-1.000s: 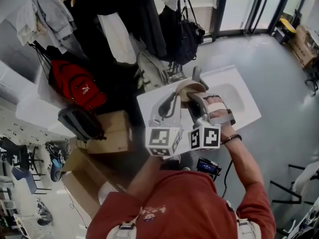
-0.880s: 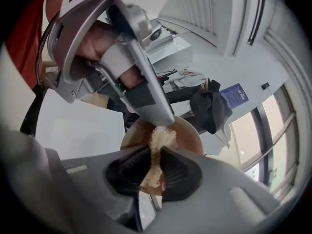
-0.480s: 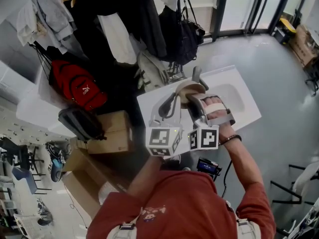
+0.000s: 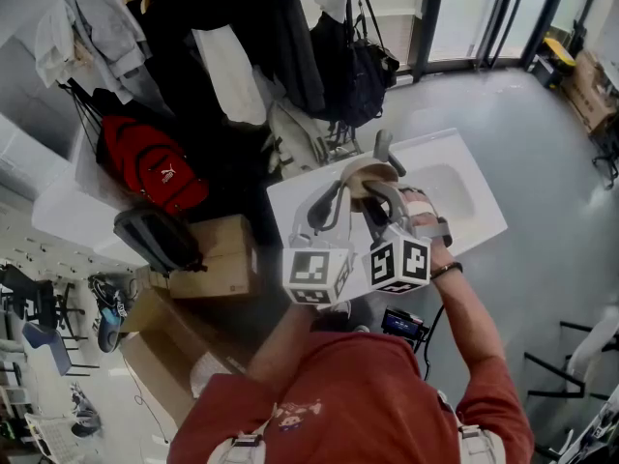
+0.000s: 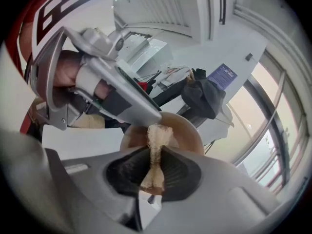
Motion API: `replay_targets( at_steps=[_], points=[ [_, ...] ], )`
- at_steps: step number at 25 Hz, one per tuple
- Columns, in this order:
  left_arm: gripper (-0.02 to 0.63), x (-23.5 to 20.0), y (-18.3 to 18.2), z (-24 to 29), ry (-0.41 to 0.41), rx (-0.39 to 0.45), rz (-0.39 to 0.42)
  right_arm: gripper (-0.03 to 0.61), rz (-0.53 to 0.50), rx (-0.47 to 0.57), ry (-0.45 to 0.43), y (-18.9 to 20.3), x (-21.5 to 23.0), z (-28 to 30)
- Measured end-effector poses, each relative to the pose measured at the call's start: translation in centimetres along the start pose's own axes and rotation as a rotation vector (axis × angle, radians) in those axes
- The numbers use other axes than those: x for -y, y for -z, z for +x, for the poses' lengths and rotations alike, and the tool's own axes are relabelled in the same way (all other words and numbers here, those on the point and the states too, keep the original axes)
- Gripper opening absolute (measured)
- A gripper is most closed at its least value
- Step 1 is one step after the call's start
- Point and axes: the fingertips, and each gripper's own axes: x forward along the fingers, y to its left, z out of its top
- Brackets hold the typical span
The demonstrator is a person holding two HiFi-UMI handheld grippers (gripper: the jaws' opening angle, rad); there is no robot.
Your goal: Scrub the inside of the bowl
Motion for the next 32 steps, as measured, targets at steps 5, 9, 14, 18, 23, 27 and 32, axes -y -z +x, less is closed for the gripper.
replay_targets(
  at_steps=[5,9,14,18,23,27,32],
  points=[
    [0.037,0.0,0.2,0.0,-0.002,-0.001,0.000,0.052,0.187,0.027,-0.016,0.0,0.5,0.1],
    [0.037,0.2,0.2,-0.2,0.003,0.004,0.000,0.054,0.379,0.048,-0.035,0.1,1.1,-0.1],
    [0.037,0.3,0.0,-0.4,0.004,0.014,0.000,0.054,0.694,0.082,-0.067,0.3,1.8,-0.3],
    [0.037,0.5,-0.3,-0.4,0.007,0.029,0.000,0.054,0.924,0.103,-0.087,0.6,2.4,-0.6],
    [0.037,0.5,-0.6,-0.5,0.011,0.041,-0.001,0.054,1.240,0.135,-0.132,1.2,2.8,-0.7],
    [0.037,0.6,-0.6,-0.4,0.015,0.048,-0.004,0.054,1.534,0.189,-0.177,1.7,2.9,-0.9],
    [0.037,0.6,-0.3,-0.3,0.016,0.044,-0.006,0.054,1.612,0.193,-0.182,2.2,2.8,-0.9]
  ],
)
